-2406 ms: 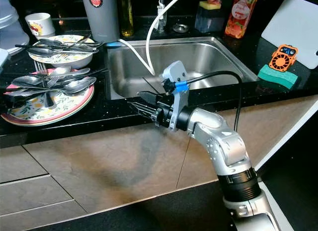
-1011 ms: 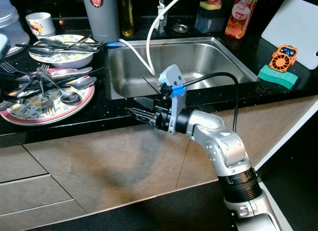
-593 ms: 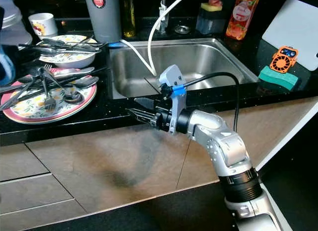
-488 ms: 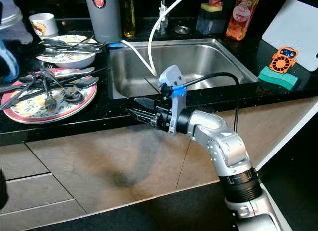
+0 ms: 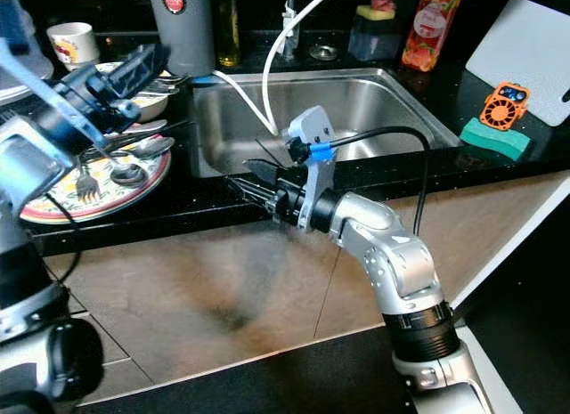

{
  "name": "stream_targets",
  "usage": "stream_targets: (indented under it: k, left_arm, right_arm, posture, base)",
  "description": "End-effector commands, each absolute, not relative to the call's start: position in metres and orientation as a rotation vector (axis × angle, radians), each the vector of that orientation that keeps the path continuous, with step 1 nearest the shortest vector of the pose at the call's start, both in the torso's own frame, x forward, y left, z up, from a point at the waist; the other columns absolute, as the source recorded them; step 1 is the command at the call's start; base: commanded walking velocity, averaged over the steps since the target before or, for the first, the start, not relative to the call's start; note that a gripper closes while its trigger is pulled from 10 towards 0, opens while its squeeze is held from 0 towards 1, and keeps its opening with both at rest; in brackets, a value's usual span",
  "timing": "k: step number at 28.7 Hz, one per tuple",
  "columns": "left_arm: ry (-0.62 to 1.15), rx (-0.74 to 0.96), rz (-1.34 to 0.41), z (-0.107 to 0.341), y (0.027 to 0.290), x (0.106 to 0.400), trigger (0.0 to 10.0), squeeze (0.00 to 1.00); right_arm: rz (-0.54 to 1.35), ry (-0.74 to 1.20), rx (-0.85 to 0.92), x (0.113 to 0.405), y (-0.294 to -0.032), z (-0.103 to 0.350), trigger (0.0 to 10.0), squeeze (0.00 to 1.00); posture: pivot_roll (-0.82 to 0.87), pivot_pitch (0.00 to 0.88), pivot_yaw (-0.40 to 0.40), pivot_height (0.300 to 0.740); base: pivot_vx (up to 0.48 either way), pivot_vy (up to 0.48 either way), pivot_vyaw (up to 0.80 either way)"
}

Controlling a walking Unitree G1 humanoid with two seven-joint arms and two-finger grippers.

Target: Kitchen organization

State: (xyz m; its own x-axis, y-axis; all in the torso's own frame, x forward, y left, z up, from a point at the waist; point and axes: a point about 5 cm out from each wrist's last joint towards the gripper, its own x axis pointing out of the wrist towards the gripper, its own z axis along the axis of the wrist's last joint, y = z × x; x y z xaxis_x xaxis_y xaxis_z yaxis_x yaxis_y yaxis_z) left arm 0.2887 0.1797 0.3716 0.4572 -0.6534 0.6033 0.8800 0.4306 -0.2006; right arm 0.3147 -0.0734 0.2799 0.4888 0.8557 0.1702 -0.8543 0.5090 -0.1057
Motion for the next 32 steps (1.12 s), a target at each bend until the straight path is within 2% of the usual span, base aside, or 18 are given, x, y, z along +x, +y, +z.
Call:
stream_targets:
  k: [1,9,11,12,13,14,15,16,17,26,31,32]
  left_arm:
    - [-0.488,-0.554,-1.012,0.369,0.182,0.286,0.0,0.00]
    - [-0.458,-0.516,-0.963,0.364,0.188,0.288,0.0,0.00]
    - [-0.349,-0.286,-0.681,0.356,0.200,0.301,0.0,0.00]
    - [-0.349,-0.286,-0.681,0.356,0.200,0.301,0.0,0.00]
    - [-0.262,-0.097,-0.455,0.349,0.211,0.315,10.0,0.00]
    - [-0.167,0.100,-0.180,0.342,0.234,0.326,10.0,0.00]
    - [-0.120,0.235,-0.016,0.340,0.250,0.330,10.0,0.03]
    - [-0.120,0.235,-0.016,0.340,0.250,0.330,10.0,0.03]
    - [-0.078,0.286,0.059,0.339,0.259,0.329,10.0,0.99]
    - [0.001,0.324,0.132,0.337,0.268,0.325,10.0,1.00]
    - [0.105,0.419,0.274,0.339,0.298,0.316,10.0,1.00]
    - [0.121,0.424,0.281,0.339,0.300,0.314,10.0,0.51]
  right_arm:
    - [1.041,-0.239,-0.014,0.312,-0.073,0.283,10.0,0.00]
    - [1.037,-0.239,-0.010,0.311,-0.073,0.282,10.0,0.00]
    - [1.036,-0.238,-0.012,0.311,-0.073,0.282,10.0,0.00]
    - [1.036,-0.238,-0.012,0.311,-0.073,0.282,10.0,0.00]
    - [1.037,-0.237,-0.013,0.311,-0.073,0.282,10.0,0.00]
    - [1.039,-0.235,-0.016,0.312,-0.073,0.282,10.0,0.00]
    - [1.041,-0.233,-0.018,0.312,-0.073,0.281,10.0,0.00]
    - [1.041,-0.233,-0.018,0.312,-0.073,0.281,10.0,0.00]
    - [1.043,-0.230,-0.023,0.312,-0.073,0.281,10.0,0.00]
    - [1.055,-0.218,-0.032,0.312,-0.074,0.281,10.0,0.00]
    - [1.072,-0.203,-0.046,0.312,-0.076,0.279,10.0,0.00]
    - [1.074,-0.202,-0.047,0.311,-0.076,0.279,10.0,0.00]
  posture:
    - [-0.01,0.151,-0.020,0.740]
    - [-0.01,0.151,-0.020,0.740]
    - [0.00,0.145,-0.021,0.740]
    - [0.00,0.145,-0.021,0.740]
    - [0.00,0.146,-0.022,0.740]
    - [0.00,0.146,-0.022,0.740]
    - [0.00,0.146,-0.022,0.740]
    - [0.00,0.146,-0.022,0.740]
    - [0.00,0.152,-0.022,0.740]
    - [-0.01,0.160,-0.024,0.740]
    - [0.00,0.167,-0.025,0.740]
    - [0.00,0.167,-0.025,0.740]
  base:
    - [0.000,0.000,0.00]
    - [0.000,0.000,0.00]
    - [0.000,0.000,0.00]
    - [0.000,0.000,0.00]
    - [0.000,0.000,0.00]
    - [0.000,0.000,0.00]
    - [0.000,0.000,0.00]
    - [0.000,0.000,0.00]
    - [0.000,0.000,0.00]
    - [0.000,0.000,0.00]
    - [0.000,0.000,0.00]
    - [0.000,0.000,0.00]
